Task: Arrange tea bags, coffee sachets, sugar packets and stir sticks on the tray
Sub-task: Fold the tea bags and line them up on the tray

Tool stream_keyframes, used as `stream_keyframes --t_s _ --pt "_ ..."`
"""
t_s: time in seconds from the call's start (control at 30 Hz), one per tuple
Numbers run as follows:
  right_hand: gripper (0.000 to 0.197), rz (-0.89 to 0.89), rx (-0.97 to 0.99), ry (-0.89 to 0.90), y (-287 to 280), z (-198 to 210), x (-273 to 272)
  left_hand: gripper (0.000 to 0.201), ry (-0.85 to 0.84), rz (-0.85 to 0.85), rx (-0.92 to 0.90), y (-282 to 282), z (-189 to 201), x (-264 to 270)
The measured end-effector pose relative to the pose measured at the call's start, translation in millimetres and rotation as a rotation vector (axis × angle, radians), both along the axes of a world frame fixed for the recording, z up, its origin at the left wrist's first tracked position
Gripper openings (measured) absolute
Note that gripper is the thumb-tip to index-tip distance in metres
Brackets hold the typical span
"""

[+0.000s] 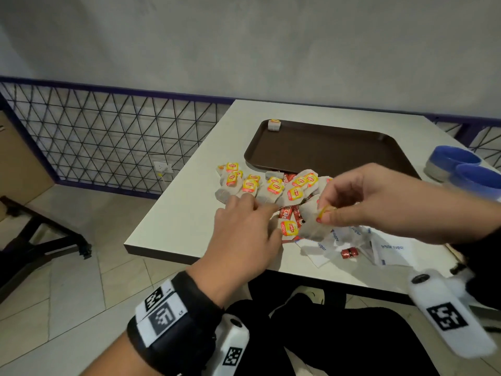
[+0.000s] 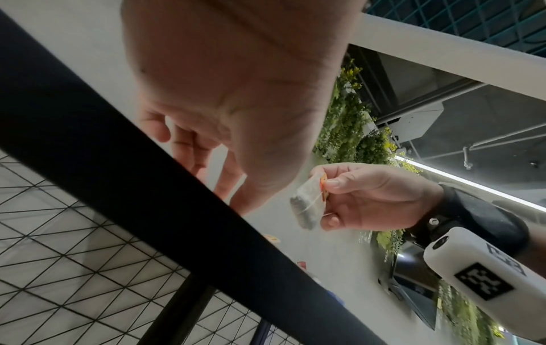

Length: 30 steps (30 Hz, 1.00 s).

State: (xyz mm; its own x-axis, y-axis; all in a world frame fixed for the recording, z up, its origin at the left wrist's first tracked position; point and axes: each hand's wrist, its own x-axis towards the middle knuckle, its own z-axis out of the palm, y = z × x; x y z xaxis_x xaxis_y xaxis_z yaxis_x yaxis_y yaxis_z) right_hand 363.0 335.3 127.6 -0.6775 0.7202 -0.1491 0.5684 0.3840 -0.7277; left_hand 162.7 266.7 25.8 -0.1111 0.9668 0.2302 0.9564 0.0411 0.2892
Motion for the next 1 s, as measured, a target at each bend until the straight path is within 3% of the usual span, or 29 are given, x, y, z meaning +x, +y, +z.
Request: stream_keyframes --t_s 0.1,0.23,0.3,0.5,0.63,0.77,0.87,1.0 --pt "0.004 -0.007 -0.1 0.003 1 -11 -1 0.034 0.033 0.028 -0.013 7 0 4" --pt "0.008 -0.073 -0.139 0.05 1 -25 -6 0.015 -0.073 0.033 0.029 10 5 4" --pt "0.008 -0.092 -0.145 0.107 1 -28 -10 0.008 -0.236 0.02 0.069 9 9 3" --pt "0.005 -0.017 -0.181 0.287 5 -24 -19 0.006 -0.967 -0.055 0.127 3 18 -3" --pt "0.012 -0.025 -0.148 0.345 8 -18 -26 0.003 -1.191 -0.12 0.099 -2 23 -4" --pt "0.006 -0.045 -0.04 0.338 8 -12 -32 0.024 -1.508 -0.16 0.075 -4 25 -6" --pt "0.011 -0.046 0.041 0.334 5 -10 -37 0.026 -1.496 -0.171 0.126 -6 24 -7" --pt "0.046 -0.039 0.113 0.262 5 -7 -42 0.016 -1.289 -0.19 0.207 -9 21 -13"
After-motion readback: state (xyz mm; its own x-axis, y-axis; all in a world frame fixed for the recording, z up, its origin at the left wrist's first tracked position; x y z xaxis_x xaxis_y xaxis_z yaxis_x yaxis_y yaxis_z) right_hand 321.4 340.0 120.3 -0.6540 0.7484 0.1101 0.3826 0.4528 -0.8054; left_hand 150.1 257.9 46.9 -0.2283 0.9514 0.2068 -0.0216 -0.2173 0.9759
